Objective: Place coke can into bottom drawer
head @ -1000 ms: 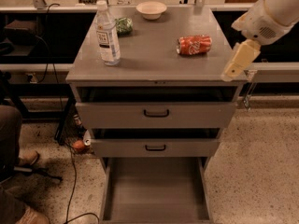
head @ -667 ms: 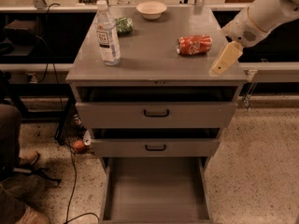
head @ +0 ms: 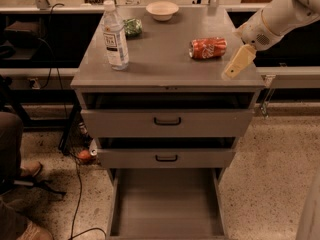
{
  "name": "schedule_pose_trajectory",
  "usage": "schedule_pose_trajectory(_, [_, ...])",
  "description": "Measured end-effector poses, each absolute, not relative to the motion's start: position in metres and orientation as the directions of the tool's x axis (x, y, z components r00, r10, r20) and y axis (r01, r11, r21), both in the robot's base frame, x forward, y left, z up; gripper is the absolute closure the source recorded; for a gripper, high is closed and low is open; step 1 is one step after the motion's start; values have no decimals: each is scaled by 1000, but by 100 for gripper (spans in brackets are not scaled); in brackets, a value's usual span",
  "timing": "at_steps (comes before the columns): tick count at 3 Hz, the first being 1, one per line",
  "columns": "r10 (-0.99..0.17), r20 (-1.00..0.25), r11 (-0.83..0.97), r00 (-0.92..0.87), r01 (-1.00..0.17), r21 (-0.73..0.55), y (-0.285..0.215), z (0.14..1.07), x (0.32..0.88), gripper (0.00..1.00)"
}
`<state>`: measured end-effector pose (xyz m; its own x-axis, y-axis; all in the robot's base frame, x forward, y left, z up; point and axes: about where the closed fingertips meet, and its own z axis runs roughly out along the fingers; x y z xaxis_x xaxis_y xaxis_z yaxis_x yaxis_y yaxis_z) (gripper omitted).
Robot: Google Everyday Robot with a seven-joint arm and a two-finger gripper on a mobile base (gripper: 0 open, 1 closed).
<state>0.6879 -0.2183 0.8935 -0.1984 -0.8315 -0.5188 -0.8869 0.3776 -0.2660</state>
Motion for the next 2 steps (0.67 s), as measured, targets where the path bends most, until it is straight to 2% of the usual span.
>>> schedule_pose_trajectory(2, [-848, -520, 348, -97, -842, -412, -227, 900, 742, 0])
